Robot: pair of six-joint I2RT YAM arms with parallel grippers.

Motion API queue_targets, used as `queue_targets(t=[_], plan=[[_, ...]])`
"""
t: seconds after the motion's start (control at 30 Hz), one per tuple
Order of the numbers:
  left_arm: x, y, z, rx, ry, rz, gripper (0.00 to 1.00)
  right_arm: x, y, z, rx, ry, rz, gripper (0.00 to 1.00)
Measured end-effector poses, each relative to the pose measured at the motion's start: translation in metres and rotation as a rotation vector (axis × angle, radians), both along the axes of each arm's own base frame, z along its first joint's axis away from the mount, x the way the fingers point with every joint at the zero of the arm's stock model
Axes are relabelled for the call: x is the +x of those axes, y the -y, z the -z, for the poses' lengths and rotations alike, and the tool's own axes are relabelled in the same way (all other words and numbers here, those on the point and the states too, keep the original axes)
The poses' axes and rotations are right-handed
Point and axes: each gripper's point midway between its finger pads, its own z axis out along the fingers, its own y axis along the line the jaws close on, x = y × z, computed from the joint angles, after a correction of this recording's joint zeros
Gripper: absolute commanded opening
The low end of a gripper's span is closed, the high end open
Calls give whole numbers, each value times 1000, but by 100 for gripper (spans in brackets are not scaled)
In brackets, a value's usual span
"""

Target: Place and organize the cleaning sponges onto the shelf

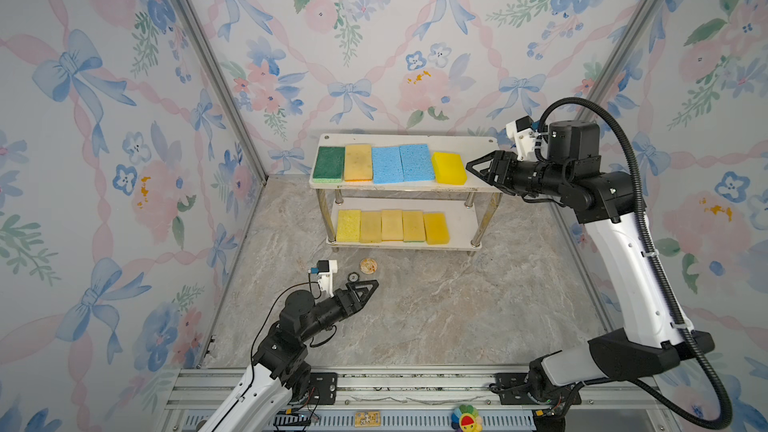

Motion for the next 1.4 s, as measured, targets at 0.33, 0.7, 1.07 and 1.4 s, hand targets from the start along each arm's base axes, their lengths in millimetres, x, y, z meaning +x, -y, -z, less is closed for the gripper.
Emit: queue_targets(t=[0.33,0.7,1.07,1.4], plan=[[0,0,0,-1,0,3,85,-34,-81,13,18,-14,-221,62],[-3,-2,-6,-14,23,1,85,3,-75,46,-45,-73,-158,62],[-1,-4,-6,-13,22,-8,85,14,-64,46,-48,-72,-125,63],[-1,-4,-4,-11,15,-7,85,22,-62,53,-52,-87,-115,63]])
